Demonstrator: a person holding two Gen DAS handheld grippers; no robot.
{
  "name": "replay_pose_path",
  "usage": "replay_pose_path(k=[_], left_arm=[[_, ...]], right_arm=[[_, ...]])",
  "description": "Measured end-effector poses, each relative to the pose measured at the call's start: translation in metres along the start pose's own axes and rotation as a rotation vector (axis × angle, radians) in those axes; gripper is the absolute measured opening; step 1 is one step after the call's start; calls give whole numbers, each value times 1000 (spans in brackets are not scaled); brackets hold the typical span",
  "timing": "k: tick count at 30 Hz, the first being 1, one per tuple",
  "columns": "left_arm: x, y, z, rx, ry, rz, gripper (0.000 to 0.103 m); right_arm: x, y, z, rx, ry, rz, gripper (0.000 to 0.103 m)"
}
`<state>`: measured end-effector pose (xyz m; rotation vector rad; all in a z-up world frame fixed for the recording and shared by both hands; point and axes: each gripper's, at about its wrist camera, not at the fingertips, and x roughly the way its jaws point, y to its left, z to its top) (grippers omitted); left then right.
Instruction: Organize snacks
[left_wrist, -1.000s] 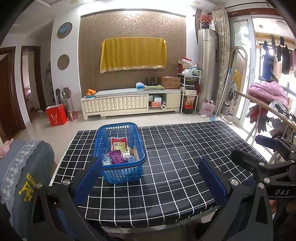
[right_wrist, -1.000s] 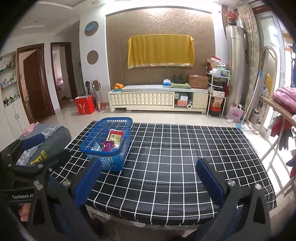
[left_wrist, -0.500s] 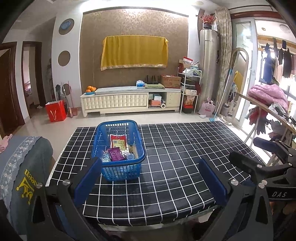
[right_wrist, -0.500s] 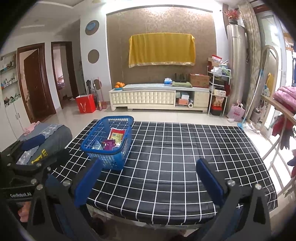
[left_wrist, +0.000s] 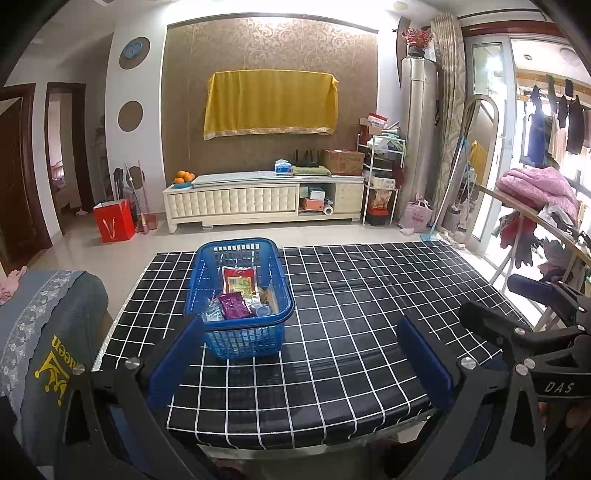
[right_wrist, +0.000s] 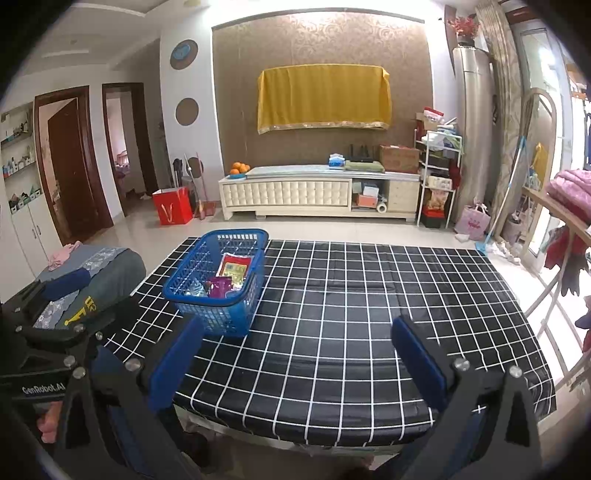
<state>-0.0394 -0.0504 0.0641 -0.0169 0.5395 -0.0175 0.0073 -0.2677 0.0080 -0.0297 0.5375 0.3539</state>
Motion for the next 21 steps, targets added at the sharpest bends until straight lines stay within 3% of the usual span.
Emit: replay_pose_path(k=[21], left_arm=[[2,0,-3,-8,8,-7,103]], right_arm=[[1,1,0,1,6,-2,103]])
